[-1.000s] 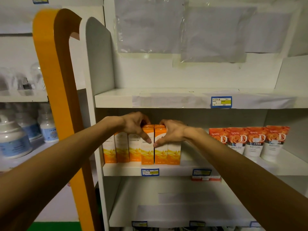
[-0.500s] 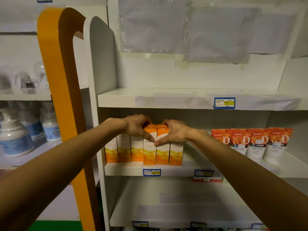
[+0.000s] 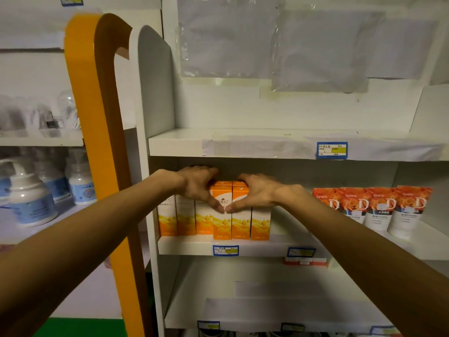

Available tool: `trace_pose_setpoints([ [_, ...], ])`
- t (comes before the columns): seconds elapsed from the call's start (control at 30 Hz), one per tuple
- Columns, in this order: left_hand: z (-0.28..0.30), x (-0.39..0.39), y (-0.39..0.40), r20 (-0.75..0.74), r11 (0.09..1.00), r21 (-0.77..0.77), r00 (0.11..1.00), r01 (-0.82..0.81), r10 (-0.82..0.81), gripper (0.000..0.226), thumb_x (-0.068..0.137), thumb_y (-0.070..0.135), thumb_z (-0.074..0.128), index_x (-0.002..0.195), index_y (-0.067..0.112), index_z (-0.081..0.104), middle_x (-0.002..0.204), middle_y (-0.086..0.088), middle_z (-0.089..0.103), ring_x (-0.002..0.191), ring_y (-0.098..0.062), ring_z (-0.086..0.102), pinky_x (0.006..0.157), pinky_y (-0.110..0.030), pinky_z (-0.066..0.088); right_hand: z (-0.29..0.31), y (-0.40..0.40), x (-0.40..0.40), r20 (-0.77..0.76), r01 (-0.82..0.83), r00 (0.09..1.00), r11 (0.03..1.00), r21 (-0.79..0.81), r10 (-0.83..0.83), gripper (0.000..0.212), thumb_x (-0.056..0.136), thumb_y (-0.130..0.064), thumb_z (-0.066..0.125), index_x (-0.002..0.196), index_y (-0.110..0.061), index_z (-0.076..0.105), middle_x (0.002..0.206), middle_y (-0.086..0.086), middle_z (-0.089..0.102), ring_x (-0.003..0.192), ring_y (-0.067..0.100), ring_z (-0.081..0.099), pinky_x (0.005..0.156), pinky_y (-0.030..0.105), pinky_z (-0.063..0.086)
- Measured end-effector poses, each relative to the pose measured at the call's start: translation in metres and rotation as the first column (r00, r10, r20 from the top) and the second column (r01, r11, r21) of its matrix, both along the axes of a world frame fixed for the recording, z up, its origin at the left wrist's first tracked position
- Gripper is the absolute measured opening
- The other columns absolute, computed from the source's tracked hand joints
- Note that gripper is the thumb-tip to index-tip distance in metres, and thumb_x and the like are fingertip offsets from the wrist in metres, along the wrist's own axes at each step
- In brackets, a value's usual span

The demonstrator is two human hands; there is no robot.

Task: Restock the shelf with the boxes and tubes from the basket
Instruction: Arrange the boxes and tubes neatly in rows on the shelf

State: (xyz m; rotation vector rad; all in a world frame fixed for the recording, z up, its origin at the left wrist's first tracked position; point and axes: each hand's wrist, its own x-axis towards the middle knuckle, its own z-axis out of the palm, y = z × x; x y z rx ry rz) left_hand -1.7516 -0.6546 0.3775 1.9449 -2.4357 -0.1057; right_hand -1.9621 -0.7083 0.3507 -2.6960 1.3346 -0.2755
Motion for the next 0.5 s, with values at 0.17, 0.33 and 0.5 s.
trace_pose_setpoints([
  [0.17, 0.006, 0.019, 0.000, -0.089, 0.994, 0.096, 0.994, -0.048, 0.057, 0.099, 0.056, 0.063, 0.086, 0.139, 0.029, 0.043, 0.129, 0.009, 0.059, 0.116, -0.015, 0.059, 0.103, -0.040, 0.050, 0.007, 0.011, 0.012, -0.017, -0.082, 0.997, 0.992, -0.097, 0.080, 0.092, 0.063, -0.084, 0.065, 0.138, -0.033, 0.045, 0.125, -0.007, 0.060, 0.108, 0.018, 0.060, 0.090, 0.035, 0.052],
  [0.33, -0.004, 0.026, -0.002, -0.096, 0.997, 0.027, 0.993, -0.072, 0.075, 0.072, 0.071, 0.049, 0.083, 0.131, 0.025, 0.050, 0.121, 0.005, 0.061, 0.111, -0.018, 0.060, 0.099, -0.038, 0.051, 0.000, 0.007, 0.027, 0.013, -0.097, 0.995, 0.994, -0.056, 0.098, 0.084, 0.064, -0.081, 0.067, 0.132, -0.034, 0.049, 0.118, -0.009, 0.064, 0.101, 0.014, 0.063, 0.081, 0.031, 0.051],
  [0.5, -0.001, 0.030, -0.004, -0.190, 0.999, 0.038, 0.981, -0.034, 0.040, 0.069, 0.071, 0.042, 0.086, 0.129, 0.022, 0.055, 0.117, 0.004, 0.065, 0.106, -0.016, 0.062, 0.097, -0.035, 0.052, -0.001, 0.003, 0.027, 0.018, -0.073, 0.997, 0.995, -0.072, 0.075, 0.082, 0.063, -0.082, 0.067, 0.127, -0.035, 0.050, 0.111, -0.012, 0.063, 0.095, 0.012, 0.061, 0.082, 0.033, 0.052],
])
